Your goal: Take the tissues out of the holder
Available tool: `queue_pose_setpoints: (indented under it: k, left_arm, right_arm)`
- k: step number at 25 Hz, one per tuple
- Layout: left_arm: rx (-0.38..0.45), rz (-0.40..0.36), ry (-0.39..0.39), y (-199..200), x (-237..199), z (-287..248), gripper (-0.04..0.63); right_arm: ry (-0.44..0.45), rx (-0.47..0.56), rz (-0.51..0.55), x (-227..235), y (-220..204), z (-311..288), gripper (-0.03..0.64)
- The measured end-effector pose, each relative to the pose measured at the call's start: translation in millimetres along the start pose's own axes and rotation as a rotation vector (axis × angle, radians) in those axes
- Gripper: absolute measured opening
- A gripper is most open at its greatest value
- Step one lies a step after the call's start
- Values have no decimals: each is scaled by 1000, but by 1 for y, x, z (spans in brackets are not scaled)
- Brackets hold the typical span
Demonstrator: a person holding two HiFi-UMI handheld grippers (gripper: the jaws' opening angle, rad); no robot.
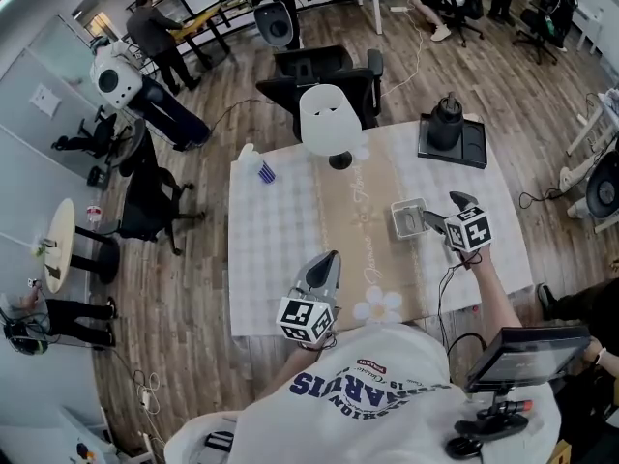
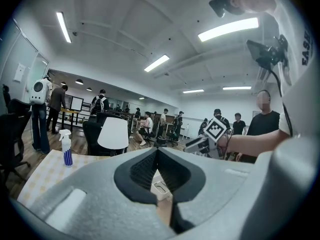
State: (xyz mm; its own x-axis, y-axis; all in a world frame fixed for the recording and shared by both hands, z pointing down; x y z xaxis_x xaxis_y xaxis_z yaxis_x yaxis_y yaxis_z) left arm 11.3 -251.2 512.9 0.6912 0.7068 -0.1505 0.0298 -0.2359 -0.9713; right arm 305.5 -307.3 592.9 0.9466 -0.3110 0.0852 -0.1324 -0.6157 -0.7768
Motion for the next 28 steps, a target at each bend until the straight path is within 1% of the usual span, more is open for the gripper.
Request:
queue_pose_setpoints:
  k: [4, 7, 8, 9, 10, 11, 13, 14, 17, 19, 22, 28]
  left_arm:
    - [13, -19, -10, 8, 3, -4, 0]
    - [33, -24, -21, 17, 4, -7, 0]
    - [40, -26, -25, 20, 5, -6, 0]
    - [48, -30, -31, 23, 6, -4, 0]
    - [56, -35, -37, 27, 8, -1, 0]
    - [66, -41, -44, 32, 11, 1, 0]
    - [86, -58, -57, 44, 19, 2, 0]
    - [96, -64, -64, 49, 23, 1, 0]
    - [113, -72, -81, 57, 29, 0, 0]
    - [115, -82, -88, 57, 31, 0, 0]
    - [112, -84, -100, 56, 36, 0, 0]
    - [119, -76, -97, 54, 33, 3, 0]
  right_arm:
    - [92, 242, 89, -71, 59, 31, 391]
    - [140, 372, 191, -121, 84, 52, 382]
    - [150, 404, 219, -136, 88, 58, 349]
    - [159, 434, 236, -150, 91, 65, 282]
    - [169, 466, 240, -162, 92, 72, 199]
    - [181, 499, 237, -171, 93, 78, 140]
    - [205, 557, 231, -182, 95, 90, 60]
    - [213, 577, 234, -185, 95, 94, 34]
    - [231, 595, 237, -191, 93, 96, 10]
    - [239, 588, 236, -196, 91, 94, 9]
    - [226, 568, 229, -197, 86, 92, 8]
    - [181, 520, 233, -197, 89, 82, 6]
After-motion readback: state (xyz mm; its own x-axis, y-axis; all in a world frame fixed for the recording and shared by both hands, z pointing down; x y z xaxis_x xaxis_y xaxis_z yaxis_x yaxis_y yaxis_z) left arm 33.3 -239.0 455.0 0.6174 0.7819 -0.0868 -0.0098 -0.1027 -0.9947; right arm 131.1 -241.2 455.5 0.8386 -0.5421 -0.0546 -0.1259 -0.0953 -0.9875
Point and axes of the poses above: the fingertips, and each gripper's own axes: z backward along the fingers, x to its right, y out of its top, the point moved 2 cm from there along z, backward along the fingers, and after that the axes turned 1 degree about y, right-handed, at the moved point
